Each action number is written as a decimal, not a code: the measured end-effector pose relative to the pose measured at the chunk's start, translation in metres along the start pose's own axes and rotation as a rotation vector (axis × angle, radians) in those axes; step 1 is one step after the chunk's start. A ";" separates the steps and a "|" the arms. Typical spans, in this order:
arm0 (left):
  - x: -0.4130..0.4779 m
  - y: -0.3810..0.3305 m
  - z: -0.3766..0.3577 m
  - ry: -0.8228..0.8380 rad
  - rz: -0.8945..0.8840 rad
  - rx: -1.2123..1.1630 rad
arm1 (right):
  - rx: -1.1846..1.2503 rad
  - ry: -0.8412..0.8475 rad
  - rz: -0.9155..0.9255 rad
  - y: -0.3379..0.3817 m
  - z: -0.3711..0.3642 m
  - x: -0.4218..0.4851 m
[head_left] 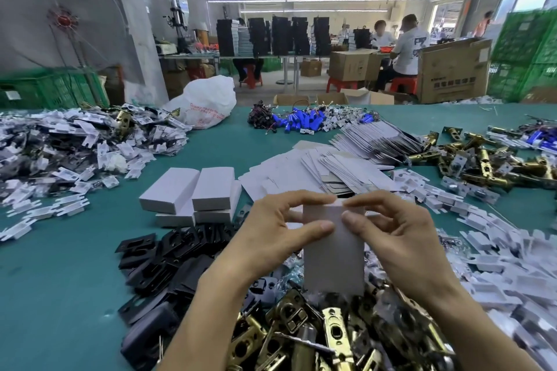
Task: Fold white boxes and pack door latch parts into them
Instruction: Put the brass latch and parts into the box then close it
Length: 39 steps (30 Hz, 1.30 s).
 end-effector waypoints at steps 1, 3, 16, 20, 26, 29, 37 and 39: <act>0.000 0.001 -0.005 0.027 0.012 -0.017 | 0.045 -0.032 -0.002 0.001 0.003 0.000; 0.001 -0.002 -0.011 0.025 -0.012 -0.044 | 0.116 -0.067 0.008 0.005 0.005 0.000; -0.005 -0.016 0.008 -0.410 -0.026 -0.265 | 0.192 0.231 -0.266 -0.002 -0.018 -0.004; -0.005 0.004 -0.015 -0.174 0.253 -0.101 | 0.262 0.110 -0.292 -0.007 -0.013 -0.001; -0.006 0.021 -0.010 -0.329 0.290 -0.318 | 0.156 0.125 -0.314 -0.010 -0.009 -0.001; 0.006 0.033 0.033 -0.540 0.317 -0.407 | 0.040 0.187 -0.321 -0.016 -0.005 -0.001; 0.025 0.068 0.151 -0.947 0.388 -0.388 | -0.191 0.350 -0.433 -0.050 0.005 0.005; 0.025 0.071 0.166 -1.000 0.389 -0.325 | -0.367 0.384 -0.385 -0.056 0.004 0.019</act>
Point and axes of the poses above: each hand's wrist, its own x-axis towards the middle knuckle, its own z-axis out of the back of the hand, y = z × x, the point moved 6 cm from there along x, towards the middle knuckle, and after that the axes turned 10 degrees about -x, right-handed, at the moved point
